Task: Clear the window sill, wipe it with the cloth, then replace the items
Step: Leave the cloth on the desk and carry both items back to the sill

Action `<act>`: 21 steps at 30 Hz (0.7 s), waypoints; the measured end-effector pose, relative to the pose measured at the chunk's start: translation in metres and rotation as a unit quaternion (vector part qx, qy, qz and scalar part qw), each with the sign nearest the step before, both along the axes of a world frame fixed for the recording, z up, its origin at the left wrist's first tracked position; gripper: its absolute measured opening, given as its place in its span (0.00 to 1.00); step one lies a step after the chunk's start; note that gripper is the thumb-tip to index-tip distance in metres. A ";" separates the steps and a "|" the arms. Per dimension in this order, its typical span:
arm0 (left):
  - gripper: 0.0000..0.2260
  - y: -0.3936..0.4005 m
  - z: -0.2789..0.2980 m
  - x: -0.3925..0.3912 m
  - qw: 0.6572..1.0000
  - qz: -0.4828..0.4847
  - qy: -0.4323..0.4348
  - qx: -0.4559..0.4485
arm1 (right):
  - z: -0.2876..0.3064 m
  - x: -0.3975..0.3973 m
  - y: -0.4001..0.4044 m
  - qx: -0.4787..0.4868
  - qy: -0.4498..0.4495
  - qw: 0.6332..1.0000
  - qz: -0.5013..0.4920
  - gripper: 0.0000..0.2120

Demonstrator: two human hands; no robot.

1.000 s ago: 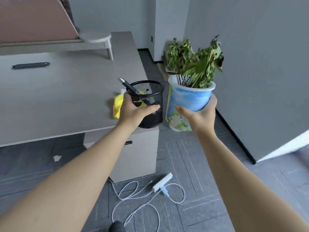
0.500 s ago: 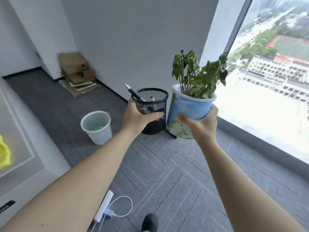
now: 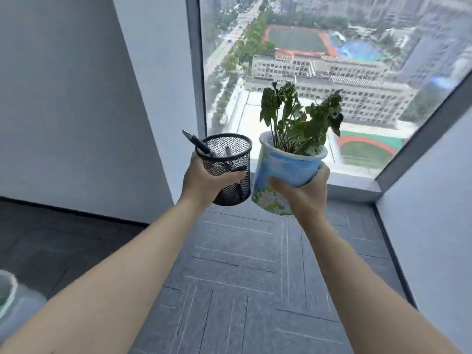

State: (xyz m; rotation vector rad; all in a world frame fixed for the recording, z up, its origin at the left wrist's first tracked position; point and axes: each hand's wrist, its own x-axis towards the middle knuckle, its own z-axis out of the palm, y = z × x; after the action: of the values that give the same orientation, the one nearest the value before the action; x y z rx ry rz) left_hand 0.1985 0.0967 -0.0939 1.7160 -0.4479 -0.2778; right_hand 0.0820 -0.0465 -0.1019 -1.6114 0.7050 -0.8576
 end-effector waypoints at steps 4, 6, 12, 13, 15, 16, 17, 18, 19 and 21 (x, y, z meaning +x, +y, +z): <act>0.42 -0.079 -0.012 0.020 0.999 -0.034 0.013 0.010 | -0.012 0.012 -0.072 0.008 -0.005 0.999 -0.033 0.41; 0.40 -0.118 -0.020 0.032 0.999 -0.043 0.021 0.022 | -0.020 0.023 -0.111 0.005 -0.002 0.999 -0.039 0.41; 0.36 -0.246 -0.044 0.091 0.998 -0.024 0.042 0.049 | -0.038 0.075 -0.247 0.012 0.004 0.999 -0.042 0.41; 0.34 -0.263 -0.047 0.100 0.997 -0.021 0.049 0.054 | -0.041 0.082 -0.266 0.011 0.008 0.999 -0.040 0.42; 0.35 -0.305 -0.055 0.122 0.996 -0.014 0.056 0.063 | -0.047 0.102 -0.308 0.009 0.014 0.999 -0.044 0.41; 0.37 -0.325 -0.059 0.133 0.997 -0.009 0.056 0.060 | -0.051 0.113 -0.327 0.008 0.014 0.999 -0.043 0.40; 0.38 -0.343 -0.063 0.143 0.997 -0.005 0.057 0.058 | -0.056 0.125 -0.344 0.007 0.015 0.999 -0.043 0.39; 0.38 -0.360 -0.068 0.153 0.997 0.000 0.059 0.057 | -0.062 0.137 -0.360 0.004 0.016 0.999 -0.042 0.39; 0.37 -0.375 -0.074 0.163 0.996 0.002 0.064 0.061 | -0.069 0.149 -0.375 0.003 0.020 0.999 -0.042 0.39; 0.35 -0.404 -0.090 0.186 0.995 0.005 0.072 0.066 | -0.088 0.174 -0.404 0.008 0.027 0.998 -0.049 0.39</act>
State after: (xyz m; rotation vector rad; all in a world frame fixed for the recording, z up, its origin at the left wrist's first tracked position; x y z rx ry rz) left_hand 0.3846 -0.3078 -0.1835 1.8114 -0.3217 -0.4286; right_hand 0.2559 -0.4509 -0.1897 -1.6011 0.8329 -0.8798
